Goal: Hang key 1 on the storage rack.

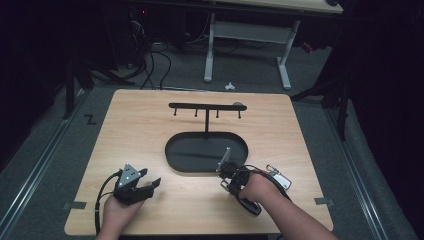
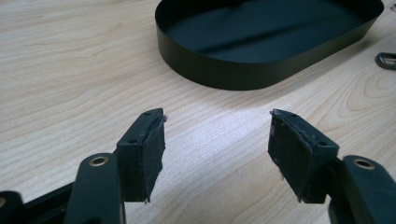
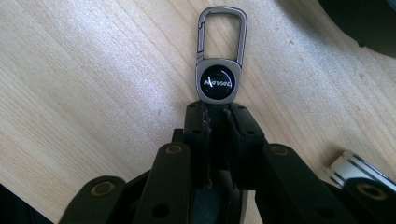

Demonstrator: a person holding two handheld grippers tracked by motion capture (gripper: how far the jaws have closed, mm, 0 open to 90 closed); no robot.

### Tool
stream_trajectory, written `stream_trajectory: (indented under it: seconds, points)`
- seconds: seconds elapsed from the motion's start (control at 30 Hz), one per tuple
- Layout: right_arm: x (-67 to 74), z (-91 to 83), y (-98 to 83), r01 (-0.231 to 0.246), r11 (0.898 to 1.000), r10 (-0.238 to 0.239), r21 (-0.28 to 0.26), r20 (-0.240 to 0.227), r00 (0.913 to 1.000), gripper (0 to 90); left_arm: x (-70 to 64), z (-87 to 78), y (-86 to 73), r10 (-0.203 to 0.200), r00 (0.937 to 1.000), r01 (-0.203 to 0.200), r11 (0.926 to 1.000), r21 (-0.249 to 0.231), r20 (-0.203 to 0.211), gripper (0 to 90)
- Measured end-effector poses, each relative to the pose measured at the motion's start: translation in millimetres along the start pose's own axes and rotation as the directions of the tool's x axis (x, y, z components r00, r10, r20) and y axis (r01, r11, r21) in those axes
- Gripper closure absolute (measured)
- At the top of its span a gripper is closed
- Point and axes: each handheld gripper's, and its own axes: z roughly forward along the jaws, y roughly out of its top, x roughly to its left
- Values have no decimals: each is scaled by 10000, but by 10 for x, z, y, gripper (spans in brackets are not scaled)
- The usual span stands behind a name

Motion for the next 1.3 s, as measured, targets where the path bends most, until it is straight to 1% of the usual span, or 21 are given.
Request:
stream_trajectory:
  seconds: [0.1,0.13,0.33,0.4,0.47,0.5,0.6,0.63,0.67,0.7,0.73,0.77,0.83,0.87,0.9,0.93,1.0,1.07,1.13,1.23,1.3]
  points:
    - [-17,5,-7,75,9999,-75,-100,-16,10000,794,9,-23,0,-68,10000,68,9999,-102,4,367]
    - [-19,1,-9,-34,10000,33,-85,-69,10000,795,12,-30,-3,-98,10000,98,9999,-120,-1,367]
    - [-28,-1,-36,-1,9996,-3,-290,-140,9999,802,49,-83,-35,-90,9999,89,9996,-257,-61,364]
    - [-51,-9,-61,-216,9990,195,-394,-515,9985,801,61,-101,-49,-130,9999,128,9995,-276,-78,364]
    - [-47,-45,-97,-409,9980,377,-490,-641,9972,802,73,-118,-63,-116,9998,112,9995,-279,-138,365]
    - [-37,-78,-123,-687,9964,652,-491,-704,9954,803,79,-123,-66,-80,9998,76,9996,-279,-166,365]
    - [-59,-148,-165,-891,9938,835,-666,-831,9930,803,89,-136,-75,-166,9996,159,9994,-307,-210,365]
    - [-69,-165,-178,-843,9940,790,-697,-761,9940,803,90,-136,-77,-184,9996,177,9994,-312,-214,365]
    - [-97,-175,-186,-472,9952,412,-856,-705,9967,803,89,-138,-80,-154,9997,148,9995,-270,-215,365]
    - [-106,-190,-197,-400,9953,341,-877,-673,9971,803,81,-138,-82,-148,9996,143,9996,-256,-225,366]
    - [-76,-217,-212,-906,9934,852,-699,-769,9934,803,77,-139,-81,-81,9997,76,9997,-233,-226,366]
    - [-85,-237,-222,-796,9946,750,-673,-683,9948,802,70,-138,-79,-56,9997,51,9997,-239,-234,366]
    - [-94,-281,-240,-813,9940,768,-737,-618,9951,803,62,-138,-75,-5,9997,-1,9997,-256,-254,366]
    - [-139,-296,-242,-232,9948,185,-992,-481,9987,803,58,-139,-73,15,9997,-22,9996,-268,-261,366]
    - [-145,-330,-249,-259,9947,218,-995,-426,9989,803,54,-139,-70,26,9996,-33,9996,-274,-268,366]
    - [-113,-372,-265,-908,9923,866,-840,-520,9949,803,54,-140,-69,54,9996,-61,9996,-276,-274,366]
    - [-137,-431,-280,-875,9912,829,-988,-496,9953,803,54,-139,-67,71,9996,-78,9996,-272,-272,365]
    - [-180,-489,-289,-650,9916,610,-1117,-393,9974,803,60,-137,-66,78,9996,-85,9996,-271,-269,366]
    - [-176,-551,-299,-1107,9879,1067,-1090,-421,9934,803,65,-133,-63,74,9996,-81,9996,-275,-258,366]
    - [-219,-642,-295,-1035,9868,1001,-1243,-330,9944,803,65,-121,-56,102,9996,-109,9996,-261,-251,366]
    - [-215,-689,-297,-1310,9841,1278,-1198,-342,9912,803,60,-114,-53,128,9996,-135,9995,-273,-258,366]
